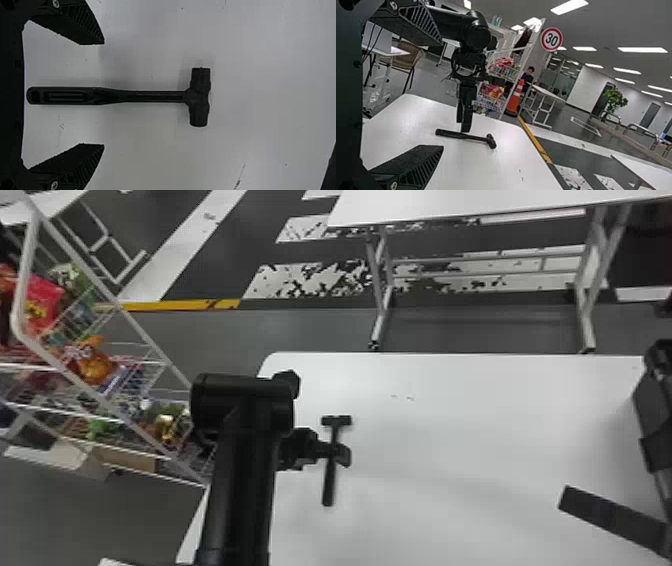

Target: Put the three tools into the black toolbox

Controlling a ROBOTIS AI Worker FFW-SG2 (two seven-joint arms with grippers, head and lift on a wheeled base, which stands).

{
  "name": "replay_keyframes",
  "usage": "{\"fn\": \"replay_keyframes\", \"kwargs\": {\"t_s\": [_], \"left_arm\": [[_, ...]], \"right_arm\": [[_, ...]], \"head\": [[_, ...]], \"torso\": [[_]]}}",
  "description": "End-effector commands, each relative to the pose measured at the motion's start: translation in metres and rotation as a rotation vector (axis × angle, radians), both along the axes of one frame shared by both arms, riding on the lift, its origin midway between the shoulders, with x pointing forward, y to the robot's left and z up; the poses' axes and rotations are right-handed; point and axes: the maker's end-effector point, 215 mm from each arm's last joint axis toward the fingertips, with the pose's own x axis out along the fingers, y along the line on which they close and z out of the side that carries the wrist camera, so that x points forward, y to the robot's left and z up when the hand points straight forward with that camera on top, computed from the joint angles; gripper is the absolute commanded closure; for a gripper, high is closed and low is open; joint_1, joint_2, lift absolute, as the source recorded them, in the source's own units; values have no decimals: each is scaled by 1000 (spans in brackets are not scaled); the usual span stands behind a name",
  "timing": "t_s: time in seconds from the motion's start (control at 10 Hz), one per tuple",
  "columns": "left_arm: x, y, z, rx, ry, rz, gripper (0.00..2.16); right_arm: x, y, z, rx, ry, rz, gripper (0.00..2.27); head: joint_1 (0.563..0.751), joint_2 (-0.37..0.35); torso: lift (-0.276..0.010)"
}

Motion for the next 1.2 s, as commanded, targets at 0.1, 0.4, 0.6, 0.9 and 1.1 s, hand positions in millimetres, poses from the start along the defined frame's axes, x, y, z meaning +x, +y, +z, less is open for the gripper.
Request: {"fn": "replay_keyframes", "kwargs": {"t_s": [0.1, 0.4, 0.6, 0.9, 1.1], "left_arm": [[-6, -3, -8, 9, 28, -7, 76], [-14, -10, -20, 14, 69, -13, 76], [-23, -14, -29, 26, 103, -21, 83], [-23, -10, -30, 47, 111, -24, 147], [-27, -10, -34, 40, 126, -25, 235]], "right_arm": [[-1, 0, -1, 7, 6, 0, 76], [0, -5, 3, 28, 5, -7, 76], [0, -9, 7, 53, 6, -16, 76], [-2, -17, 5, 88, 25, -34, 76], [-1, -21, 8, 102, 24, -42, 76]], "head": [[695, 323], [695, 317], [695, 307], [695, 295], [695, 293]], "torso": [[-51], [-51], [-51], [-51], [-51]]}}
